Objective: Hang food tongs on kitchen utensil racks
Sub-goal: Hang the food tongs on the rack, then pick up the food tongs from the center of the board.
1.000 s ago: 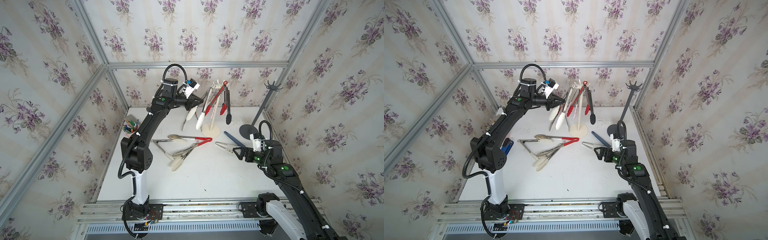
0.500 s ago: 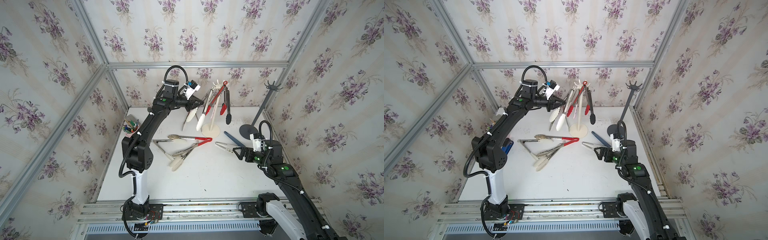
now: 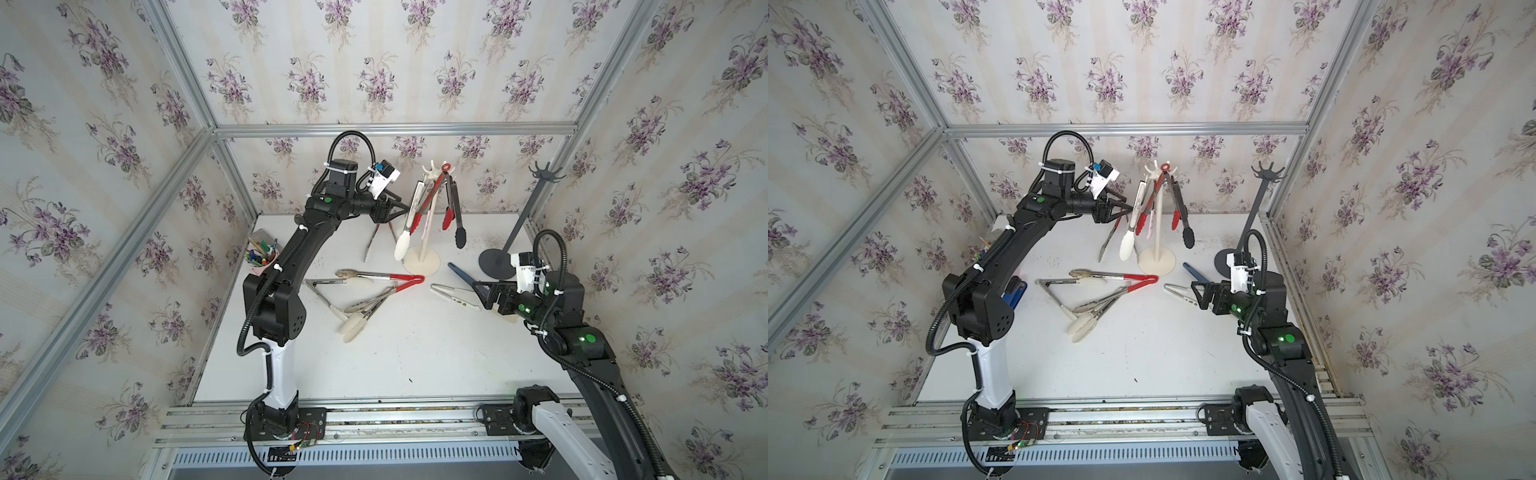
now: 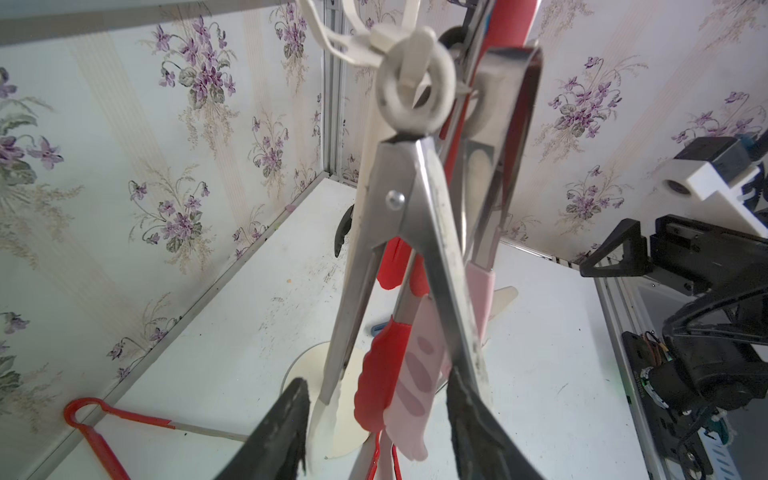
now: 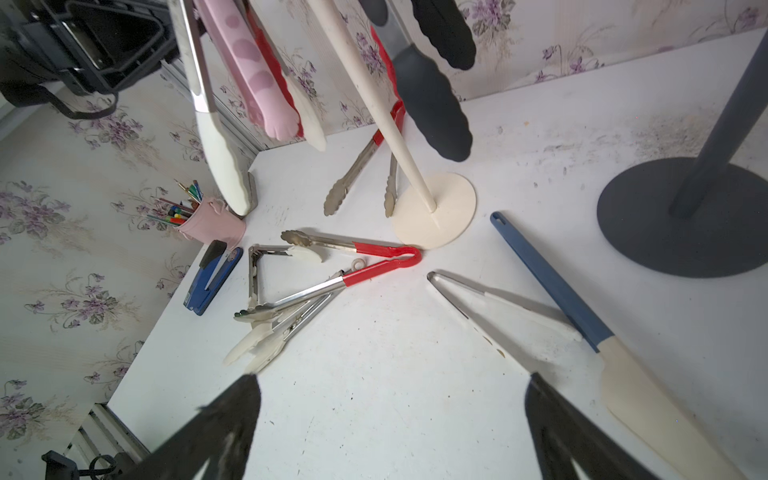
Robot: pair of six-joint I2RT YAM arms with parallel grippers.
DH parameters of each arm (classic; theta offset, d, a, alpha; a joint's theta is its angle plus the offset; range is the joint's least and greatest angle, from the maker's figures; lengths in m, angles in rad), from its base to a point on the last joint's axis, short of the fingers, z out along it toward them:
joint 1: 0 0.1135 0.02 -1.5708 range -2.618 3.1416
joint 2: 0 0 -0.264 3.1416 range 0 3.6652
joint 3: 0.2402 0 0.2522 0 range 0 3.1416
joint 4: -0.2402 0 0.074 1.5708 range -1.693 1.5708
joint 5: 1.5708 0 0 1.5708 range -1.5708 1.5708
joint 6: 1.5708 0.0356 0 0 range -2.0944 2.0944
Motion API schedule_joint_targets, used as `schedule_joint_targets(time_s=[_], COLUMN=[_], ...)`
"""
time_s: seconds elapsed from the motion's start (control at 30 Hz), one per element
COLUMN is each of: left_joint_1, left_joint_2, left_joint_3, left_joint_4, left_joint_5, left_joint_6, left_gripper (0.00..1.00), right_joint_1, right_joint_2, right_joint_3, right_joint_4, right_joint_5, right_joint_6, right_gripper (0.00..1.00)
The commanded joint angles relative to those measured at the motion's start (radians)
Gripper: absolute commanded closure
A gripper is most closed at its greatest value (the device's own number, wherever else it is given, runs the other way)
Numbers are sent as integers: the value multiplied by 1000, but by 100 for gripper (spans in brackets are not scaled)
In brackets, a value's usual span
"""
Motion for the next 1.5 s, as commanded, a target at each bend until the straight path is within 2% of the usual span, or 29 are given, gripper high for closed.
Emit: schedule_joint_targets(time_s=[0.0,0.07,0.13,0.2,0.23,0.4,0.63,0.93,1.03,1.2,1.37,1.47], left_joint_1=[-1,-1,1,5,9,36,68,71,70,67,62,46], left_joint_2=[-12,-22,-39,-58,-71,-171,-404,-757,-841,-944,-955,-922], left_joint_3=[8,5,-4,-15,-26,-139,-425,-868,-977,-1131,-1193,-1198], left_joint_4=[24,29,32,37,44,103,139,132,130,139,120,113], left_joint_5=[-20,-42,-74,-111,-129,-243,-460,-564,-526,-418,-361,-338], left_joint_6=[-28,-34,-39,-51,-63,-161,-316,-318,-261,-83,58,126], left_gripper=[39,30,25,1,1,1,1,1,1,1,2,11], right_joint_1=[0,1,1,1,0,0,0,1,1,0,0,1], right_joint_2=[2,2,-3,-12,-16,-21,-23,-9,-3,1,4,0], right_joint_3=[27,41,52,63,68,100,124,97,89,72,60,56], right_joint_4=[-29,-42,-50,-53,-55,-81,-100,-82,-73,-50,-34,-33], right_joint_5=[0,-2,-6,-9,-10,-23,-53,-76,-83,-96,-102,-100], right_joint_6=[-23,-26,-27,-28,-29,-34,-34,-32,-32,-24,-13,-9], right_gripper=[2,2,2,2,2,1,1,1,1,1,2,2])
